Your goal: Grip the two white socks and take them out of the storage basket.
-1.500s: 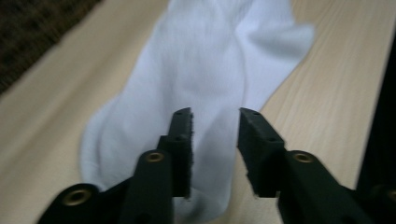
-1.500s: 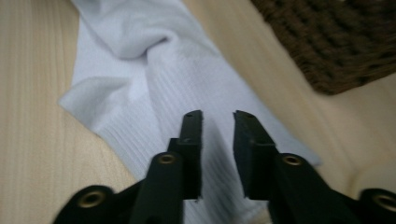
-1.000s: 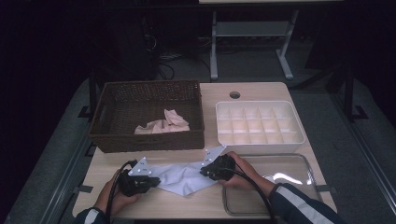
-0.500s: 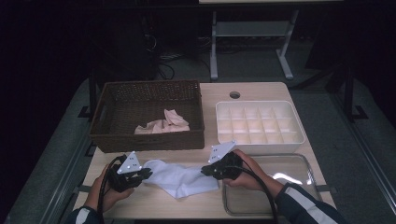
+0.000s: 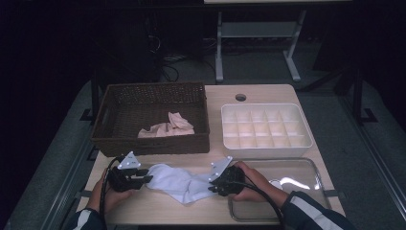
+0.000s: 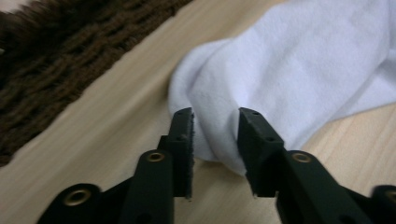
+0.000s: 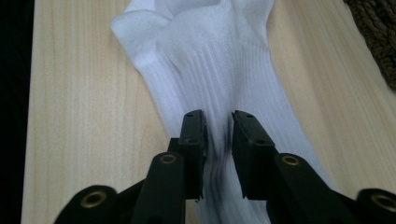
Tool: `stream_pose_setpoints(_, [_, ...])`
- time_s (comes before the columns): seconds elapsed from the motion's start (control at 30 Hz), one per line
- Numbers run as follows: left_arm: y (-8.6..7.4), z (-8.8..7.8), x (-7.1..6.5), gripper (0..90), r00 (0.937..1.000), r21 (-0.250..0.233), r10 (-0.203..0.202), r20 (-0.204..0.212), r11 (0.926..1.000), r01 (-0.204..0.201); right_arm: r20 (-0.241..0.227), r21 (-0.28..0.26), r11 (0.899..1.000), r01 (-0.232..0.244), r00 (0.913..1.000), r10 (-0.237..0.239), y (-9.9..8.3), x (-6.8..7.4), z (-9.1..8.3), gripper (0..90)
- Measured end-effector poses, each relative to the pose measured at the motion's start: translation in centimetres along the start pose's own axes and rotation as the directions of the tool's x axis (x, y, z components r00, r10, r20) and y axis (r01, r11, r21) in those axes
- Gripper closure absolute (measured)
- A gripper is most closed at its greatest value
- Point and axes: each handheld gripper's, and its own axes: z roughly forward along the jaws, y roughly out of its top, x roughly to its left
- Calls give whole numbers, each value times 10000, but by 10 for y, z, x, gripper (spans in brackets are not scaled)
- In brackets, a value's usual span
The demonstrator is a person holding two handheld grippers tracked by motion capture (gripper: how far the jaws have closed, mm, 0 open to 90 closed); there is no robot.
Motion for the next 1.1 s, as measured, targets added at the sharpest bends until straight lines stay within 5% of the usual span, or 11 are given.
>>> stream_pose_setpoints(0.13, [6,-6,-4,706,10000,-484,24,47,9988,-22,-28,-162,9997,-197,9998,197,-4,-3,-5,743])
stream_pose_setpoints(0.33, [3,9,-4,693,10000,272,-40,-62,9996,41,225,-860,9938,-701,9971,722,-7,-10,-25,747])
stream_pose_setpoints(0.43, [2,10,-3,750,10000,464,-74,7,9989,74,428,-749,9902,-1177,9917,1211,-9,-10,-21,764])
stream_pose_setpoints(0.57, [3,9,-4,858,9997,524,233,-62,9984,-229,590,-21,9949,-1009,9932,1008,-14,-10,-6,772])
stream_pose_setpoints(0.73, [11,-12,-2,865,9999,-537,53,-142,9985,-61,563,42,9945,-1048,9929,1044,-15,-11,-6,770])
stream_pose_setpoints(0.9, [20,-39,0,866,9995,-1633,107,-293,9865,-154,577,78,9952,-974,9936,968,-14,-10,-6,754])
stream_pose_setpoints(1.1, [17,-32,9,863,9999,-1203,-98,-142,9927,80,958,-10,9965,-841,9919,838,-11,-9,-11,681])
